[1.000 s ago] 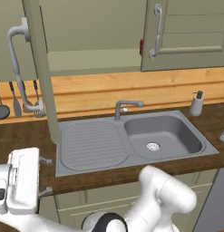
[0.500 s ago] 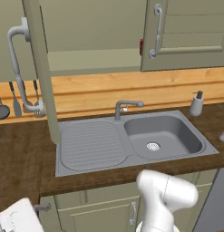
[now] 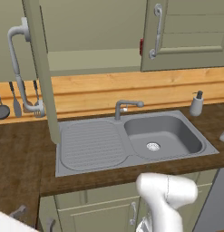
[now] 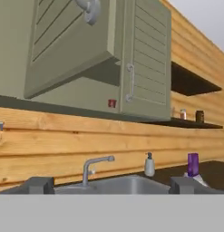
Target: Pick the cereal and place it on the digital scale for weighing, and close the cabinet.
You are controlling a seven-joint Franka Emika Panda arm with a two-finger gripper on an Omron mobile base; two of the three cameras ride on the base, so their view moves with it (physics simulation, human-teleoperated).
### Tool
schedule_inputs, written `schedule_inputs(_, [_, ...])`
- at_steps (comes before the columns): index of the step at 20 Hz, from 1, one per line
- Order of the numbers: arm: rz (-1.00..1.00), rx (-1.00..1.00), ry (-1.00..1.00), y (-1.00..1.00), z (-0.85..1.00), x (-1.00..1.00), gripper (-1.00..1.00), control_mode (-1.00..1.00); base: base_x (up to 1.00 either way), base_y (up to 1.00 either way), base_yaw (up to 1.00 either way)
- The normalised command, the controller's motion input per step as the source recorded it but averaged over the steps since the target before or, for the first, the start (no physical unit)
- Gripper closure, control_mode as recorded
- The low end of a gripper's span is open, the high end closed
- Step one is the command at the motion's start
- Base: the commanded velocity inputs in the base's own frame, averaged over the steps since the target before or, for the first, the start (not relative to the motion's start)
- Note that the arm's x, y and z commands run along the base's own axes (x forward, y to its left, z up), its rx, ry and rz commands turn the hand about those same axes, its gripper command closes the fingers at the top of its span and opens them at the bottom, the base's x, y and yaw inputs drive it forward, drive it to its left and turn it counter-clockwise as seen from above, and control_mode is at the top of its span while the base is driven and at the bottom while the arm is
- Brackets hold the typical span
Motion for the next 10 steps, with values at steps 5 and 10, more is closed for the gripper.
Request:
schedule_inputs(5, [0.62, -0.16, -0.09, -0.31, -0.28, 0.84, -1.0, -1.0, 0.0, 0.0, 0.0])
schedule_inputs(10, [0.48, -0.15, -0.23, -0.08, 0.08, 0.27, -1.0, -1.0, 0.0, 0.0, 0.0])
